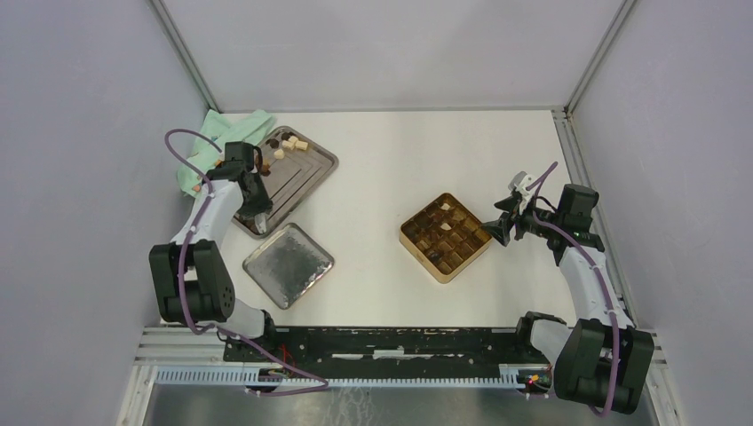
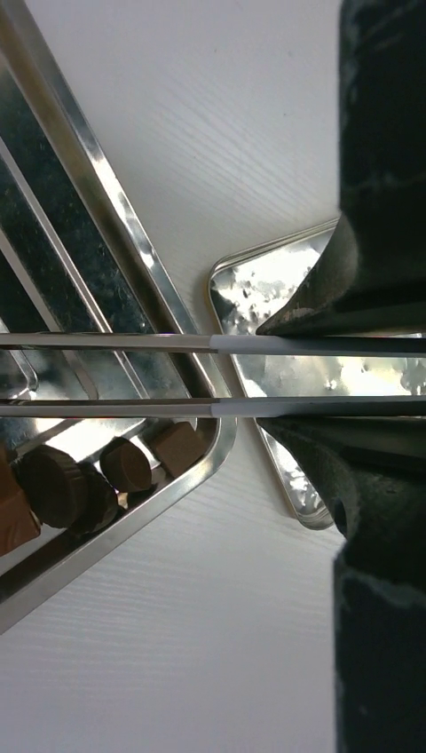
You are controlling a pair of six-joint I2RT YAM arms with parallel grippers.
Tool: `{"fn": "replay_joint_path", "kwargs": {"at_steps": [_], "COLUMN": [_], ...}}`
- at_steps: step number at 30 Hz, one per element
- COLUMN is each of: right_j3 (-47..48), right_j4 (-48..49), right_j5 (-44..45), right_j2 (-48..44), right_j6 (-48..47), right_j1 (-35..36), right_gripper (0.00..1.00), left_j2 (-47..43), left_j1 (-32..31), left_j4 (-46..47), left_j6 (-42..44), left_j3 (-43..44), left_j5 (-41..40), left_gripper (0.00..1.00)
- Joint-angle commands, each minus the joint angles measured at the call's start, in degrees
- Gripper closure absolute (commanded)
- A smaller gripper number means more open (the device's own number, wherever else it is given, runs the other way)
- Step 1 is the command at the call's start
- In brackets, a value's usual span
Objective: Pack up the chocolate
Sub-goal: Pick up the fake chocolate from the plate.
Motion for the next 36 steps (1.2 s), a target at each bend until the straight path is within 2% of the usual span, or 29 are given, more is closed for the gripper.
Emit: {"fn": "replay_joint_path", "kwargs": {"at_steps": [1, 11, 19, 24, 29, 36], "right_j3": [-0.18, -0.15, 0.01, 0.10, 0.27, 0.04], "right_j4": [2.27, 2.31, 1.88, 1.42, 0.62, 0.66], "right_j5": [-1.42, -1.28, -1.42, -2.53, -2.90, -1.70], "right_j2": [-0.79, -0.44, -0.44, -0.60, -1.03, -0.88], "right_j6": [0.51, 0.52, -0.02, -0.92, -2.57, -3.71], "right_j1": [-0.10, -0.09, -0.09, -0.10, -0.09, -0.12], "right_gripper": [0.26, 0.26, 0.26, 0.25, 0.26, 0.26], "left_j2": [-6.42, -14.82, -26.15, -34.45, -41.88, -47.92], "left_j1": [0.06, -0.01, -0.54, -3.63, -14.08, -29.20], "left_j4": [2.14, 3.40, 11.95, 19.46, 28.73, 44.00], "left_j6": [3.32, 0.89, -7.09, -12.92, -19.95, -27.83], "left_j3": [-0.17, -5.58, -13.41, -20.06, -26.12, -34.69], "left_j5": [4.40, 14.76, 41.10, 50.62, 50.97, 44.37], "left_gripper": [0.98, 0.98, 0.98, 0.98, 0.98, 0.98]}}
